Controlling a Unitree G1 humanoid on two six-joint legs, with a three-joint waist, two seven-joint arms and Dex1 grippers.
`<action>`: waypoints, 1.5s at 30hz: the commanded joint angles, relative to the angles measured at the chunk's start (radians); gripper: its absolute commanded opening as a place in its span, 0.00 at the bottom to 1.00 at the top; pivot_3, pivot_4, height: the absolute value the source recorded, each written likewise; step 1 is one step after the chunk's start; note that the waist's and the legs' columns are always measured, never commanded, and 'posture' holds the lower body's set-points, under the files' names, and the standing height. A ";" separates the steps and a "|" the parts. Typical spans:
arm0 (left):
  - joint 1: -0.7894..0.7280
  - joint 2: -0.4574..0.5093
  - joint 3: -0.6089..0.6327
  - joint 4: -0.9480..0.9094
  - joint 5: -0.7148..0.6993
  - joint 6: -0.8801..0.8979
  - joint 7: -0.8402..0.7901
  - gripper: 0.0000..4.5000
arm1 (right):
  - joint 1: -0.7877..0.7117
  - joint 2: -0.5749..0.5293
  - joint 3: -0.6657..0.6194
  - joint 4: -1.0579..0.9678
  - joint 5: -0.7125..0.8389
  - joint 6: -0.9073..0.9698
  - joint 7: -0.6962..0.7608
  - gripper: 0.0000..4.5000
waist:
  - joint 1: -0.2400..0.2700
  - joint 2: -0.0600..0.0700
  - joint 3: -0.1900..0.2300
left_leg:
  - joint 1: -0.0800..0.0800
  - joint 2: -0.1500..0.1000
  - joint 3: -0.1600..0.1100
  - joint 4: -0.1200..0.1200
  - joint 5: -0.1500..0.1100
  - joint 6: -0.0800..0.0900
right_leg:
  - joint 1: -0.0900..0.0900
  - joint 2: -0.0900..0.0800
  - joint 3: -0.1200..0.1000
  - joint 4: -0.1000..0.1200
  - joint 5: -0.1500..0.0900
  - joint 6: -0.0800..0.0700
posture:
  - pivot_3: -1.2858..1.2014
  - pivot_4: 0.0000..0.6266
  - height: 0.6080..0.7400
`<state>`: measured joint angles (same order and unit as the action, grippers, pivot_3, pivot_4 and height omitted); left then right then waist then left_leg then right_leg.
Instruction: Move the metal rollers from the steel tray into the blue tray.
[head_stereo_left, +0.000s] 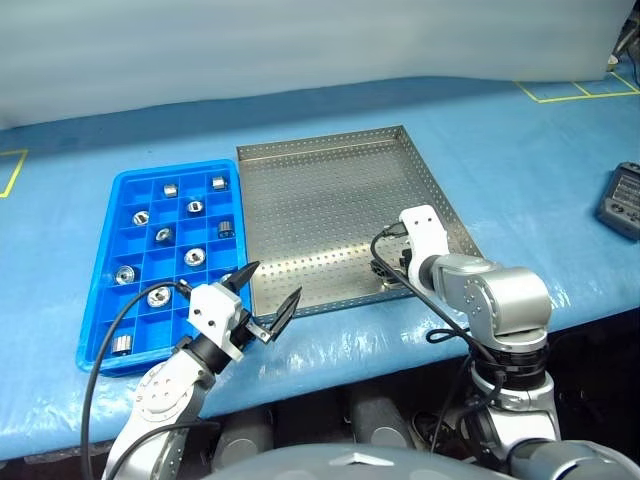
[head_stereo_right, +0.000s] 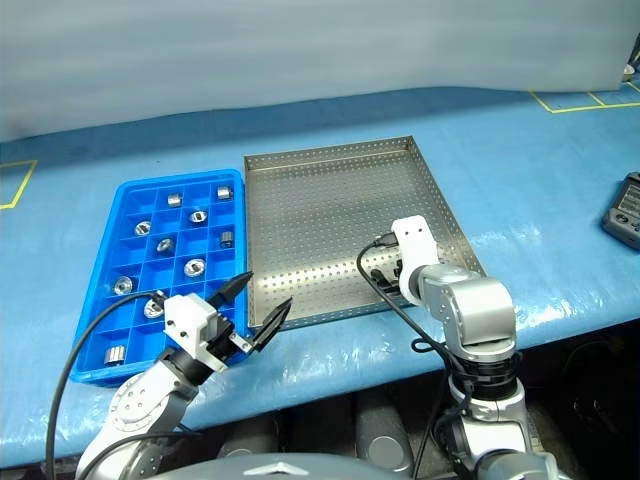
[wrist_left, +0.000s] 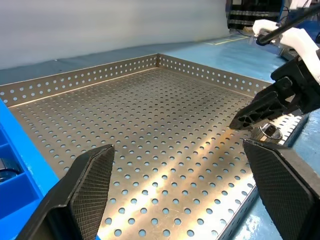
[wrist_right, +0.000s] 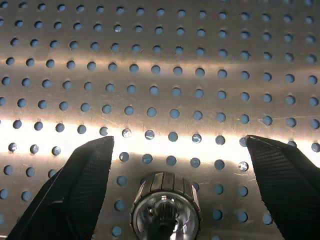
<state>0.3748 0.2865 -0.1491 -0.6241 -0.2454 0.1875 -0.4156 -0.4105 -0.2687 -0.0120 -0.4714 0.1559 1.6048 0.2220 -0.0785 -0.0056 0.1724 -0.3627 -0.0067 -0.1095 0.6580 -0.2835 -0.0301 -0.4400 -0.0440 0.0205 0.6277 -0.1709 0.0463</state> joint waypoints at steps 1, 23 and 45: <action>0.004 -0.018 -0.020 0.010 0.001 -0.035 0.003 1.00 | 0.008 -0.036 0.000 -0.011 0.078 0.010 -0.002 0.99 | -0.001 0.000 0.000 | 0.000 0.000 0.000 0.000 0.000 0.000 | 0.000 0.000 0.000 0.000 0.000 0.000 | 0.49 0.24 1.00; 0.147 0.007 0.086 -0.050 -0.013 -0.073 0.035 1.00 | -0.080 0.007 0.064 0.046 0.388 0.001 -0.215 0.38 | 0.015 0.000 0.000 | 0.001 0.001 0.001 0.000 -0.001 0.001 | 0.000 0.001 0.001 0.000 0.000 0.001 | 0.54 0.24 1.00; 0.522 -0.166 0.249 -0.277 0.081 -0.193 0.222 1.00 | -0.191 0.266 0.581 0.333 0.133 -0.974 0.252 0.38 | 0.129 -0.003 0.001 | -0.001 0.001 -0.002 -0.002 -0.001 0.001 | -0.002 0.000 -0.002 -0.001 -0.001 -0.002 | 0.68 0.24 1.00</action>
<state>0.8787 0.1287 0.0948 -0.8460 -0.1764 0.0376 -0.2057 -0.5817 -0.0225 0.5525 -0.1320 0.2935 0.6814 0.4343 0.0505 -0.0086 0.1732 -0.3642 -0.0058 -0.1116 0.6558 -0.2842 -0.0292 -0.4423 -0.0436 0.0182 0.6263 -0.1723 0.0445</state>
